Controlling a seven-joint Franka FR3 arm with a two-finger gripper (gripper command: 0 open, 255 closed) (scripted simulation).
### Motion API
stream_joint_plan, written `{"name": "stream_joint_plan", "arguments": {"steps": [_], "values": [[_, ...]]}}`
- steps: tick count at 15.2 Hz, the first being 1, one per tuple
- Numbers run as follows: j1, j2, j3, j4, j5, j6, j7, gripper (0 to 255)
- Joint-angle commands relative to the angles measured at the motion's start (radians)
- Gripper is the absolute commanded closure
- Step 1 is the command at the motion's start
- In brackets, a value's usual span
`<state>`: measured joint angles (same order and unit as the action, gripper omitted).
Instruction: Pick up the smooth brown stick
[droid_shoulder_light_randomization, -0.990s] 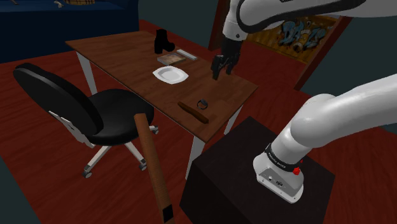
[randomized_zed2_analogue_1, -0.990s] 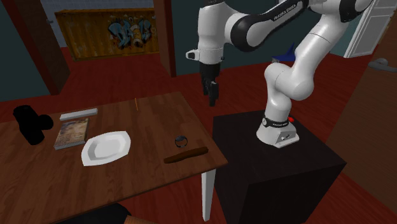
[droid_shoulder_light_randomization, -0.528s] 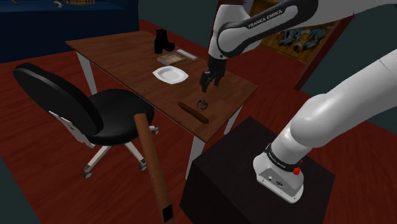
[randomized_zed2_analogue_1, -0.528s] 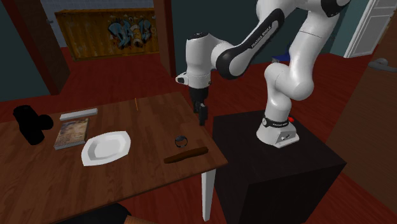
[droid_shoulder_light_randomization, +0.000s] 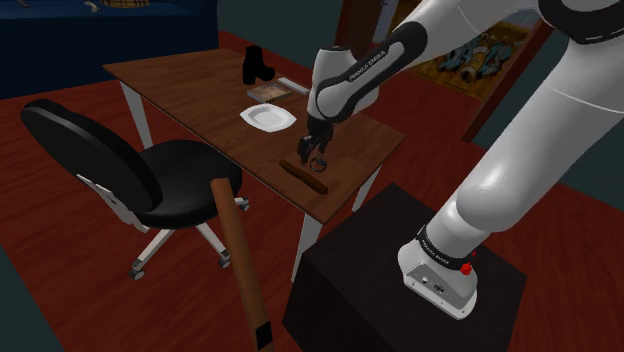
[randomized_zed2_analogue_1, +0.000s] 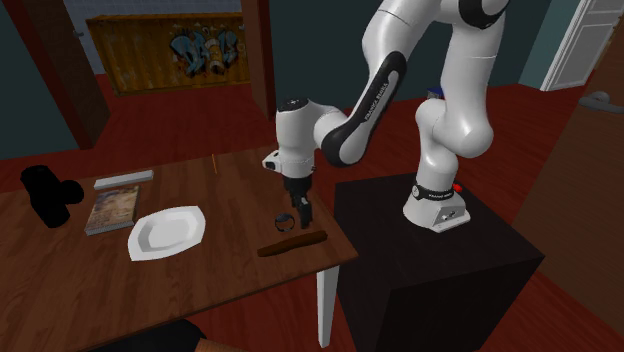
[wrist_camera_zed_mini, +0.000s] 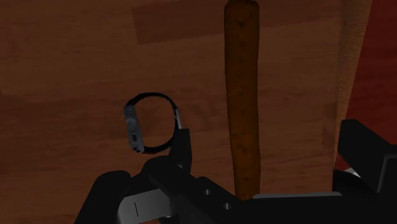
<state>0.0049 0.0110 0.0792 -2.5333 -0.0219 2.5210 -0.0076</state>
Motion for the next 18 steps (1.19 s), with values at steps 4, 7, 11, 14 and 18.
{"name": "stream_joint_plan", "arguments": {"steps": [4,7,11,14,18], "values": [[0.003,0.218,-0.008,0.075,-0.043,0.135,0.000,0],[0.005,0.256,-0.012,0.082,-0.051,0.165,0.005,0],[0.010,0.314,-0.019,0.090,-0.063,0.215,0.014,0],[0.013,0.337,-0.023,0.094,-0.068,0.234,0.018,0],[0.013,0.335,-0.022,0.094,-0.068,0.233,0.019,255]]}}
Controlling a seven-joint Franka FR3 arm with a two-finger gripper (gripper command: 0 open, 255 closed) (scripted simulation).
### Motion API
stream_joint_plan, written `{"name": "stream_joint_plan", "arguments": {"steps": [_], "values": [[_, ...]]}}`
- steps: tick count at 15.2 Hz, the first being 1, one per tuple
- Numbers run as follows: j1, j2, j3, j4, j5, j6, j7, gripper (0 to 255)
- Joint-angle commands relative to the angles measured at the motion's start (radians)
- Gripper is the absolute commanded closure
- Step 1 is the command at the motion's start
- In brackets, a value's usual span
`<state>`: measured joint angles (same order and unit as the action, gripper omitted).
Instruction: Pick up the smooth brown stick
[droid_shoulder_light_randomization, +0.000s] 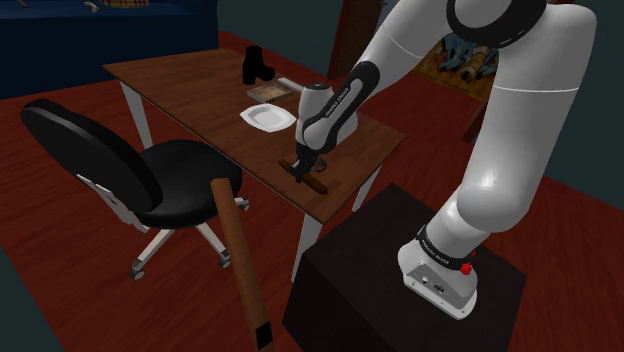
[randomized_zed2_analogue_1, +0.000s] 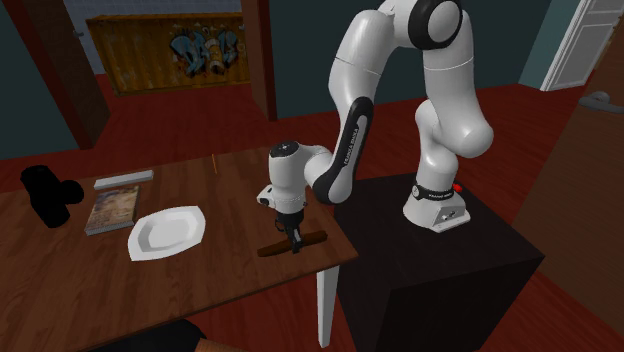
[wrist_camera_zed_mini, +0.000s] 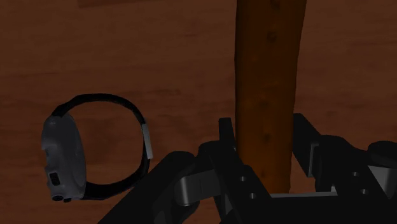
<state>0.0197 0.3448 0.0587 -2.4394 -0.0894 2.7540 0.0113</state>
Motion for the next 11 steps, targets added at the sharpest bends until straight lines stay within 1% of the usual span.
{"name": "stream_joint_plan", "arguments": {"steps": [1,6,11], "values": [[-0.001,0.001,-0.002,-0.001,0.000,0.000,0.000,255],[-0.002,0.003,-0.002,0.000,0.000,0.001,-0.001,255],[-0.009,-0.070,0.008,-0.011,0.014,-0.060,-0.012,255]]}}
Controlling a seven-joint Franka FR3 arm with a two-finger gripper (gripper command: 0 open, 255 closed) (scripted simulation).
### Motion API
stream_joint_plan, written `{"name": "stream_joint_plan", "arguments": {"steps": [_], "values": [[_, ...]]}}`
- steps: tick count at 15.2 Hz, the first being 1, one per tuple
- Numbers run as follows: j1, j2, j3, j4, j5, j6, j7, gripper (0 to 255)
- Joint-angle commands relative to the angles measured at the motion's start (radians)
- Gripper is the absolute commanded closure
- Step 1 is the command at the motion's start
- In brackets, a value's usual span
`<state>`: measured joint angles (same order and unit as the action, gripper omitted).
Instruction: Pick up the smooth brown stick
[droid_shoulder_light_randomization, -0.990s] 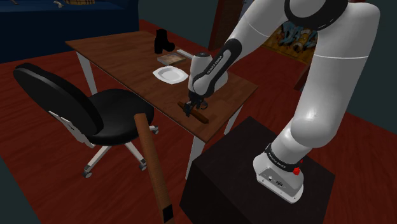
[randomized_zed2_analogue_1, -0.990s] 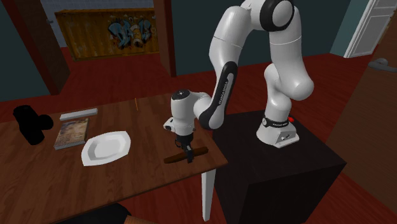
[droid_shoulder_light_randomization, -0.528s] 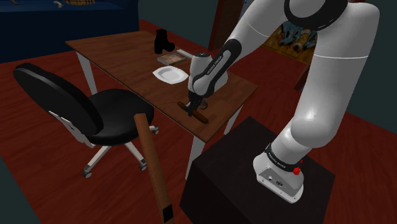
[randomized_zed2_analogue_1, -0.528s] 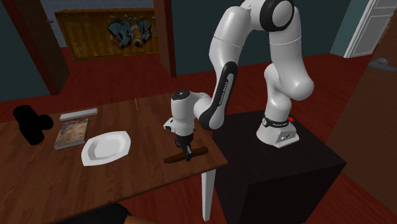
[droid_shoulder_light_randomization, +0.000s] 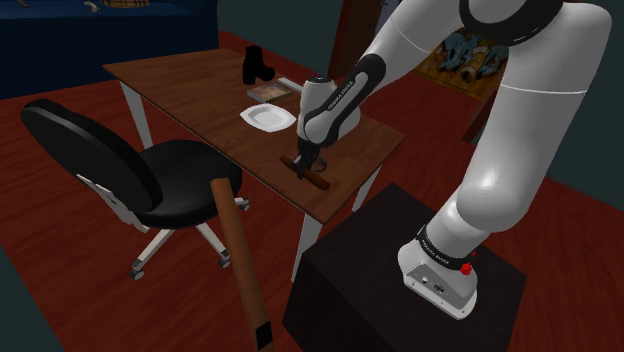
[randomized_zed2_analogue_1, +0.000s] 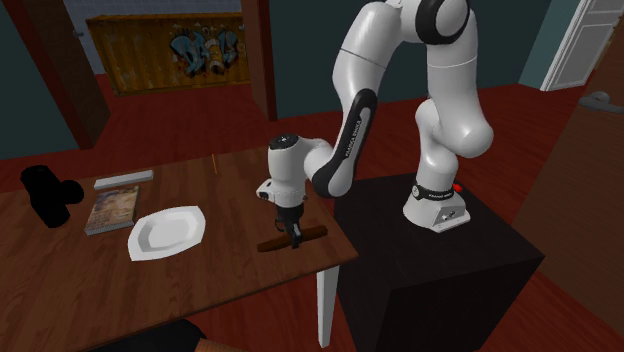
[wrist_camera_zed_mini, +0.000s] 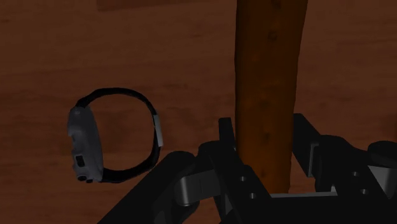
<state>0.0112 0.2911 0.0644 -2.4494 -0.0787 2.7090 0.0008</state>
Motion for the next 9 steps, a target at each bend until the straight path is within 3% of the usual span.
{"name": "stream_joint_plan", "arguments": {"steps": [1,9], "values": [[-0.002,-0.030,0.004,-0.003,0.006,-0.028,-0.004,255],[-0.008,-0.139,0.015,-0.006,0.030,-0.133,-0.022,255]]}}
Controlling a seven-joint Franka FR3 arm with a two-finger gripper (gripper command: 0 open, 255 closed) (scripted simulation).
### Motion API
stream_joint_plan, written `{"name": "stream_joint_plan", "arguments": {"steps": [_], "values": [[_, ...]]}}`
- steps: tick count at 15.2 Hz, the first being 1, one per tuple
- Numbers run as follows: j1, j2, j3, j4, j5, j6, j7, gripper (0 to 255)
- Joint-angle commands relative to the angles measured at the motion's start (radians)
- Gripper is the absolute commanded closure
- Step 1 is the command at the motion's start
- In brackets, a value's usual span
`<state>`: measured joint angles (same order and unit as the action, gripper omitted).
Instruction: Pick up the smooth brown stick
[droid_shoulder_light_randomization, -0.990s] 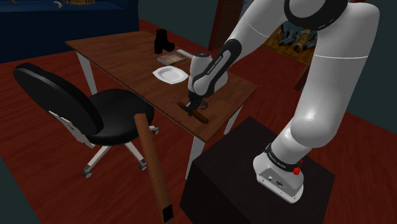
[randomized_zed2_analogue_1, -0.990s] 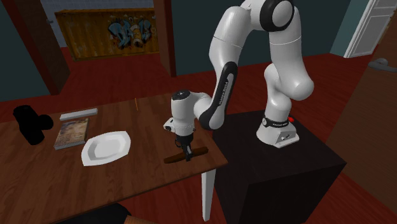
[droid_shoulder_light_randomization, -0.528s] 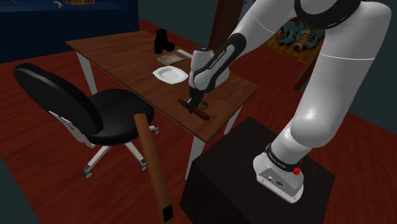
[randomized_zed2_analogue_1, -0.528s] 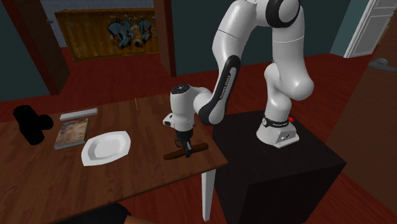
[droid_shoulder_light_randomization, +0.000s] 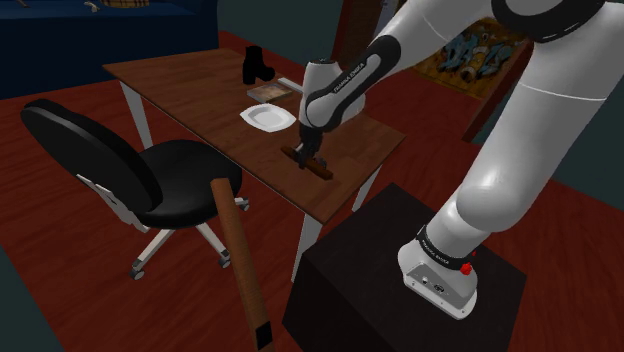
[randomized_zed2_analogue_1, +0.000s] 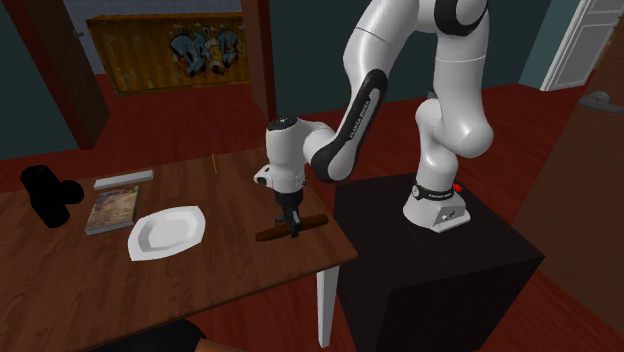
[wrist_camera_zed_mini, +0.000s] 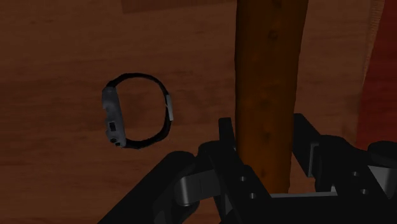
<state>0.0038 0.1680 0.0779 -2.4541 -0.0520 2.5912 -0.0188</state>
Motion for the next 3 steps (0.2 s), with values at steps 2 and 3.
{"name": "stream_joint_plan", "arguments": {"steps": [2,3], "values": [[-0.001,-0.031,0.002,-0.001,0.006,-0.030,-0.005,255],[-0.001,-0.031,0.002,-0.001,0.006,-0.030,-0.005,255]]}}
